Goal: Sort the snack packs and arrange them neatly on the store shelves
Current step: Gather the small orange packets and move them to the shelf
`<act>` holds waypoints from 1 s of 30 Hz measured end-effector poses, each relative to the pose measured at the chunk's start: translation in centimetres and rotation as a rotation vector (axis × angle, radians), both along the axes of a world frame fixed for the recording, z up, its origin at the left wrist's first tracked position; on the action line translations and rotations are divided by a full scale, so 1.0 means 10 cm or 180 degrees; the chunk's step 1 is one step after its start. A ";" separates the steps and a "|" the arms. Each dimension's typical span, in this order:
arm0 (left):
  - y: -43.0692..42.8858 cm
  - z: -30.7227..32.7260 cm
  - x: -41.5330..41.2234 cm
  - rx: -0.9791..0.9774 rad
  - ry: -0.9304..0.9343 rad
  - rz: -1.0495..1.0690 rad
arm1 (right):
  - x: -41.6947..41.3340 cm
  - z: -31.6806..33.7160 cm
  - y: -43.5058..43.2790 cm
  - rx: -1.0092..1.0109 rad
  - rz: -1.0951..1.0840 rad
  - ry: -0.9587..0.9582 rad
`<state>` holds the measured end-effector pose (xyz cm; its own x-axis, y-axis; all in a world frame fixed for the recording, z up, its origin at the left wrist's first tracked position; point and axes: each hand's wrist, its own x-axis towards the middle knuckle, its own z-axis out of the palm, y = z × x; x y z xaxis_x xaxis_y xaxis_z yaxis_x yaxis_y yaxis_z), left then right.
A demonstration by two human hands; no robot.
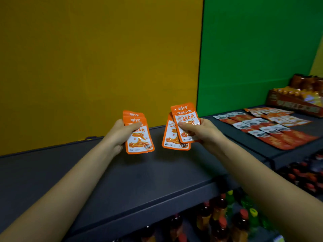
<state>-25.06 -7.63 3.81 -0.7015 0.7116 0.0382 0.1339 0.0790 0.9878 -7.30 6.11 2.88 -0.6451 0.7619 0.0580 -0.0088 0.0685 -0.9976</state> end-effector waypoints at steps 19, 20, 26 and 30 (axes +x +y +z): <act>2.23 -0.14 3.04 0.0190 -0.0682 -0.1515 | 2.64 -0.06 1.75 -0.0144 -0.0359 0.0096; 2.31 -0.13 3.09 0.0184 -0.0662 -0.1555 | 2.69 -0.06 1.82 -0.0091 -0.0347 0.0074; 2.91 -0.13 3.22 0.0175 -0.0510 -0.1586 | 2.94 -0.09 2.40 0.0119 -0.0439 -0.0023; 3.35 -0.08 3.18 0.0292 -0.0443 -0.1453 | 3.09 -0.06 3.06 0.0207 -0.0812 0.0246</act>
